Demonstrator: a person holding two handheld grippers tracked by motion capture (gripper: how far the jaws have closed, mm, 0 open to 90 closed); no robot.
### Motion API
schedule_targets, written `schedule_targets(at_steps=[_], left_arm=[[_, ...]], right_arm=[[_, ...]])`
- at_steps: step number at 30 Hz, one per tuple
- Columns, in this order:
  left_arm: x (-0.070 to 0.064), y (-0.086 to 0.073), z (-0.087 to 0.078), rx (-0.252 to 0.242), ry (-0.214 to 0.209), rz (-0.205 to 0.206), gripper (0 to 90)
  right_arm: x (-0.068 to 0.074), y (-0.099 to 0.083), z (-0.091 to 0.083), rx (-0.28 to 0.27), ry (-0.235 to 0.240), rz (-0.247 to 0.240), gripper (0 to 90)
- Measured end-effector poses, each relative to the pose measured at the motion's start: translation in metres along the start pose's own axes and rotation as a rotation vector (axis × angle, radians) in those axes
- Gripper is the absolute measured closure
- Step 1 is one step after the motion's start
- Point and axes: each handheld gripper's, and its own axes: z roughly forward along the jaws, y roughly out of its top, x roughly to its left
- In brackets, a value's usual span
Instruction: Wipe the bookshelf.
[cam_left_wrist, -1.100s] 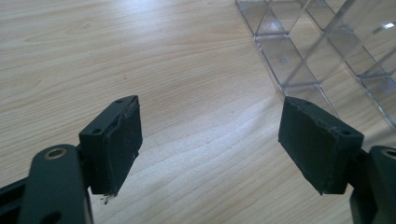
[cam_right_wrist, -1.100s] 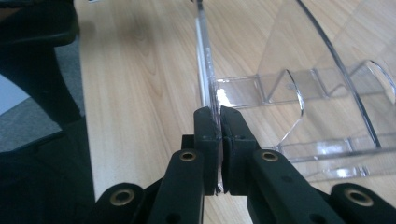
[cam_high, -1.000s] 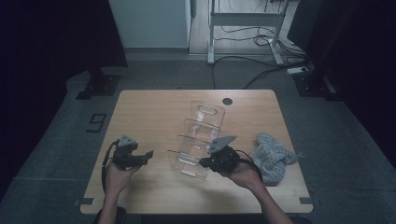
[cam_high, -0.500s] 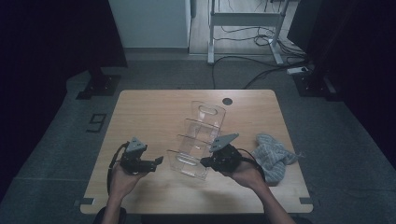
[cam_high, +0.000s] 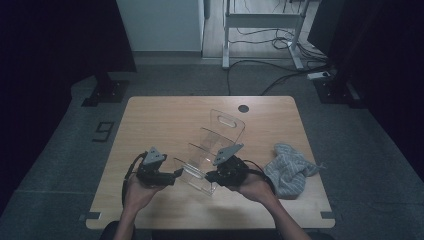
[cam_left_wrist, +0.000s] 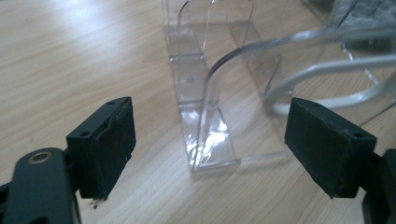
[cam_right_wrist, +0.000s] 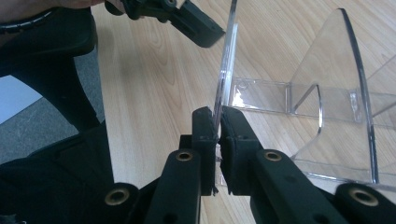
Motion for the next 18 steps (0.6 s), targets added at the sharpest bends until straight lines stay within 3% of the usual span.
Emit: schedule_targets(at_steps=[4, 10, 15, 18], left_arm=[[-0.005, 0.004, 0.005, -0.002, 0.001, 0.021, 18.3], [-0.008, 0.004, 0.010, -0.021, 0.042, 0.041, 22.0], [-0.010, 0.003, 0.013, -0.030, 0.062, 0.036, 29.6], [-0.009, 0.002, 0.014, -0.034, 0.073, 0.031, 32.2]], right_arm=[[0.002, 0.003, 0.003, 0.002, 0.004, -0.002, 82.1], [0.004, 0.006, 0.007, -0.001, 0.013, 0.004, 81.3], [0.004, 0.006, 0.008, -0.006, 0.023, 0.015, 80.5], [0.004, 0.006, 0.005, -0.002, 0.012, -0.001, 71.5]])
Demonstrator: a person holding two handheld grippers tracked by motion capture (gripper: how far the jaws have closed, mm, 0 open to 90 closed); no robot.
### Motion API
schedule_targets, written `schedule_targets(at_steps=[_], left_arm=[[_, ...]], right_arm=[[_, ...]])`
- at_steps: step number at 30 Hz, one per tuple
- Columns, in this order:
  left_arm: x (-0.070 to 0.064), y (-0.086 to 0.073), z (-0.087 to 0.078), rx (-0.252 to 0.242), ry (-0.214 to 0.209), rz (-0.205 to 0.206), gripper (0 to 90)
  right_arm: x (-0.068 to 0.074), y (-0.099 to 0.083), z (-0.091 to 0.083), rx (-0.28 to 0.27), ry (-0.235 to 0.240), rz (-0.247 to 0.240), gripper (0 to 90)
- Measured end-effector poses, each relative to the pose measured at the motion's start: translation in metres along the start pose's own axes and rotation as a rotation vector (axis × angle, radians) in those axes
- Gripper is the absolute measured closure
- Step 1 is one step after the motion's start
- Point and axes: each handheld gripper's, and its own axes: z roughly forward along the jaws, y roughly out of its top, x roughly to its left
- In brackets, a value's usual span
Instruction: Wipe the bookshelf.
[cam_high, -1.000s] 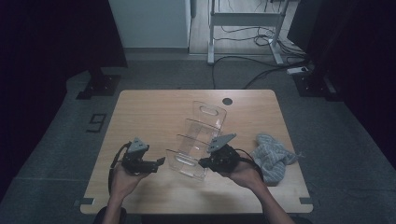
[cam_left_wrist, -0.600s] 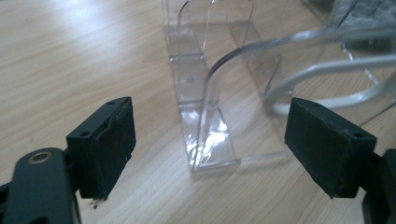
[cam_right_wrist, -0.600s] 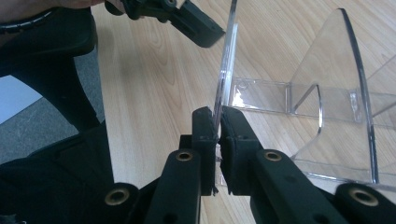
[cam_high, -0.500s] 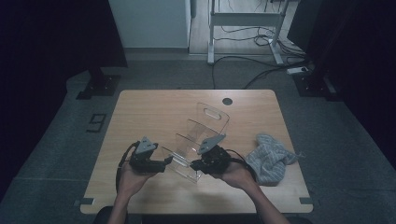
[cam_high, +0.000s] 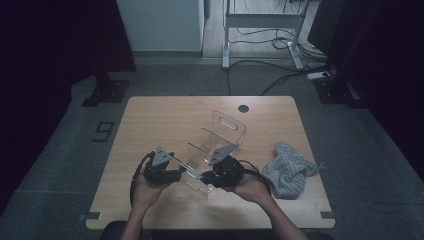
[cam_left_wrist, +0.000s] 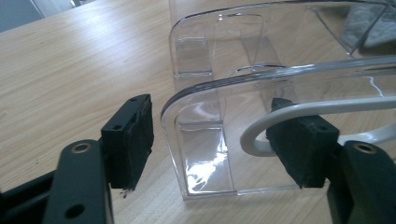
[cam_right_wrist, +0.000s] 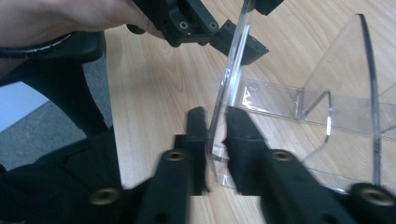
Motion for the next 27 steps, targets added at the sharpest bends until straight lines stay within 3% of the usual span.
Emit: schedule_targets(at_steps=[6, 11, 14, 21, 27], left_arm=[[0.004, -0.001, -0.002, 0.004, 0.003, -0.003, 33.8], [0.008, -0.002, -0.004, 0.007, -0.006, -0.004, 41.8], [0.010, -0.002, -0.004, 0.009, -0.010, -0.015, 41.9], [0.012, -0.003, -0.003, 0.010, -0.021, -0.058, 39.5], [0.013, -0.003, -0.004, 0.011, -0.029, -0.049, 41.6]], right_arm=[[-0.010, -0.007, -0.022, -0.026, -0.048, 0.025, 53.7], [-0.023, -0.023, -0.036, -0.004, -0.067, 0.046, 39.3], [-0.032, -0.035, -0.043, 0.018, -0.121, 0.060, 34.7], [-0.055, -0.064, -0.063, 0.033, -0.238, 0.153, 28.6], [-0.072, -0.088, -0.081, 0.046, -0.342, 0.219, 22.0]])
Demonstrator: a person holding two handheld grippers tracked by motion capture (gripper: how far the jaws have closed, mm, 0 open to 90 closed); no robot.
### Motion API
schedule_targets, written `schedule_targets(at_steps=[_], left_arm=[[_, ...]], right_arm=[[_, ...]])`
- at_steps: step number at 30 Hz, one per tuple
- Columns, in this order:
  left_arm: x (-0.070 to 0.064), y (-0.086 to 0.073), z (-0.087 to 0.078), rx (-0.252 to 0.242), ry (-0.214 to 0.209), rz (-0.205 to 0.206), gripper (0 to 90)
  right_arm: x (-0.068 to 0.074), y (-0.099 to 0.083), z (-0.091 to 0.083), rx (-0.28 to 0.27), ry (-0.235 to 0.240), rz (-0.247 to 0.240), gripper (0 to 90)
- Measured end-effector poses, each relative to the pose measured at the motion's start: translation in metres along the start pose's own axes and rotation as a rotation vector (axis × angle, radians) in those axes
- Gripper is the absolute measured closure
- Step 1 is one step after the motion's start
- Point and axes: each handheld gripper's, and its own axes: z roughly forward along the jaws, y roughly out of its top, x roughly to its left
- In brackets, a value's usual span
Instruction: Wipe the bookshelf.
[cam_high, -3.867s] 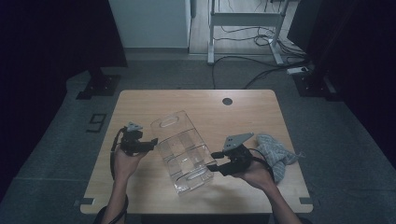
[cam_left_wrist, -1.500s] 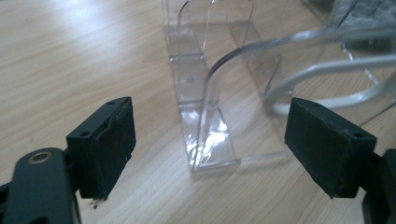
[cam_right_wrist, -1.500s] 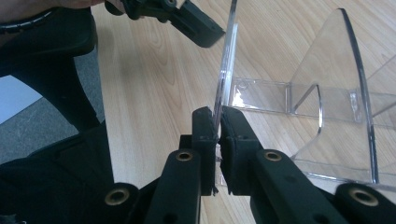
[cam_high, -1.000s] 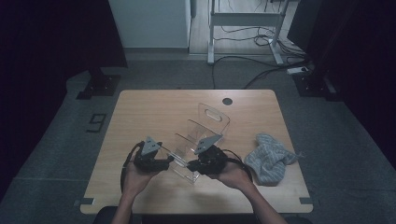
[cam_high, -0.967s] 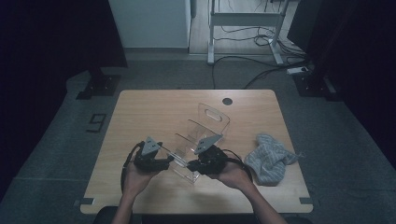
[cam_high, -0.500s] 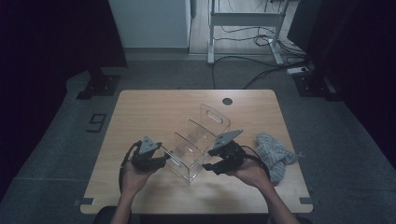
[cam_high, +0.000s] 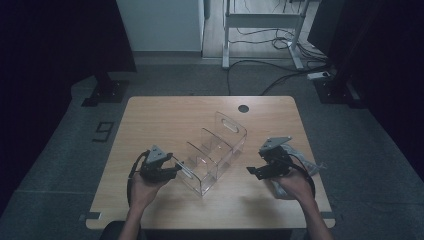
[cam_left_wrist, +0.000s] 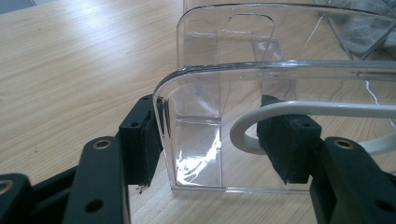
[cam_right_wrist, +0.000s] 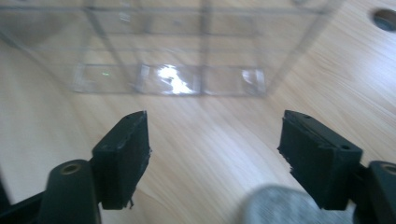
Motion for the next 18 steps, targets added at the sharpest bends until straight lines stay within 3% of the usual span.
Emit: schedule_targets(at_steps=[10, 18], left_arm=[[0.004, -0.004, -0.005, -0.003, -0.007, -0.007, 41.8], [0.007, -0.007, -0.009, 0.000, -0.006, -0.016, 41.5]], right_arm=[[-0.045, -0.040, -0.017, 0.020, -0.121, 0.128, 15.2], [-0.075, -0.076, -0.006, 0.102, -0.199, 0.251, 15.0]])
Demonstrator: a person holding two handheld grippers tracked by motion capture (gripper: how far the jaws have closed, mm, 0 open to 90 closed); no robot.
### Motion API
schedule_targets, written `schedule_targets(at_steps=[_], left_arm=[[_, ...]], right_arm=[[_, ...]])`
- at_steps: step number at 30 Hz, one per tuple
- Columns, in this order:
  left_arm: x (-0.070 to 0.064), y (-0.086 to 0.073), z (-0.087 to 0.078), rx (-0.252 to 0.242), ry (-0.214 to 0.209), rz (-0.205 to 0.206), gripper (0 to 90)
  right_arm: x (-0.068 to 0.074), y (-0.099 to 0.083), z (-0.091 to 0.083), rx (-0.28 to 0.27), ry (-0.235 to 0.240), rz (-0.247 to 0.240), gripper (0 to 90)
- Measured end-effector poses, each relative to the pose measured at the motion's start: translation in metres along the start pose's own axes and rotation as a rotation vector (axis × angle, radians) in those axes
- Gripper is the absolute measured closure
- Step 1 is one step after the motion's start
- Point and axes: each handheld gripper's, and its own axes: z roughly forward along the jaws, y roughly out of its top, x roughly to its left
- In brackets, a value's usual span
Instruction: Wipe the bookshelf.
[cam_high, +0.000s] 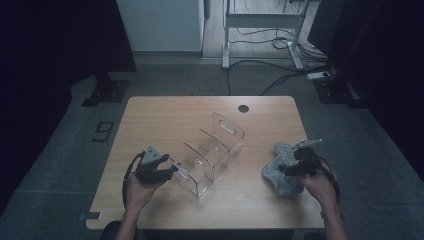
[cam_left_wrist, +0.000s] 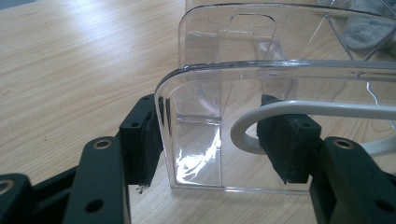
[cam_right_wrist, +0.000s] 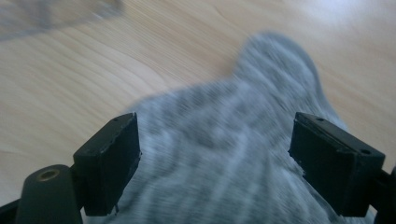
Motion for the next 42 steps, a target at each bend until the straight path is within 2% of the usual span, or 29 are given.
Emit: schedule_targets(at_steps=[2, 4, 7, 9, 12, 14, 19, 23, 25, 28, 31, 35, 42], left_arm=[[0.000, -0.001, 0.000, -0.003, 0.001, -0.005, 41.5], [0.000, -0.001, 0.000, -0.004, 0.001, -0.011, 41.2], [0.000, -0.001, 0.000, -0.007, 0.004, -0.016, 39.9], [0.000, -0.002, 0.000, -0.007, 0.004, -0.017, 39.9], [-0.001, -0.001, 0.000, -0.008, 0.007, -0.018, 41.1], [-0.001, -0.001, -0.001, -0.005, 0.005, -0.015, 41.5], [-0.002, -0.001, -0.001, -0.006, 0.011, -0.006, 43.0], [-0.001, -0.001, -0.002, -0.006, 0.008, -0.002, 43.5], [-0.002, -0.001, -0.002, -0.005, 0.005, -0.002, 43.7], [-0.001, -0.002, -0.003, -0.004, 0.000, 0.001, 43.9], [0.000, -0.003, -0.004, -0.006, -0.005, 0.004, 44.1], [0.000, -0.004, -0.005, -0.004, -0.012, 0.006, 44.1], [0.001, -0.005, -0.008, 0.005, -0.032, 0.015, 44.1]], right_arm=[[-0.007, -0.007, 0.009, 0.019, 0.008, 0.027, 15.0], [-0.010, -0.012, 0.018, 0.061, 0.008, 0.042, 14.8], [-0.012, -0.019, 0.031, 0.123, 0.017, 0.044, 14.3], [-0.012, -0.021, 0.036, 0.137, 0.013, 0.031, 14.6], [-0.011, -0.022, 0.041, 0.158, -0.006, 0.017, 19.4], [-0.008, -0.022, 0.041, 0.163, -0.034, 0.021, 26.7], [-0.009, -0.023, 0.037, 0.152, -0.053, 0.065, 46.3], [-0.011, -0.024, 0.034, 0.154, -0.050, 0.105, 55.3], [-0.012, -0.025, 0.032, 0.146, -0.048, 0.110, 58.0], [-0.011, -0.023, 0.026, 0.118, -0.031, 0.121, 58.9], [-0.008, -0.017, 0.015, 0.056, -0.021, 0.117, 59.0], [-0.001, -0.010, 0.005, 0.004, -0.004, 0.087, 58.8], [0.013, 0.008, -0.003, -0.038, 0.026, 0.036, 58.4]])
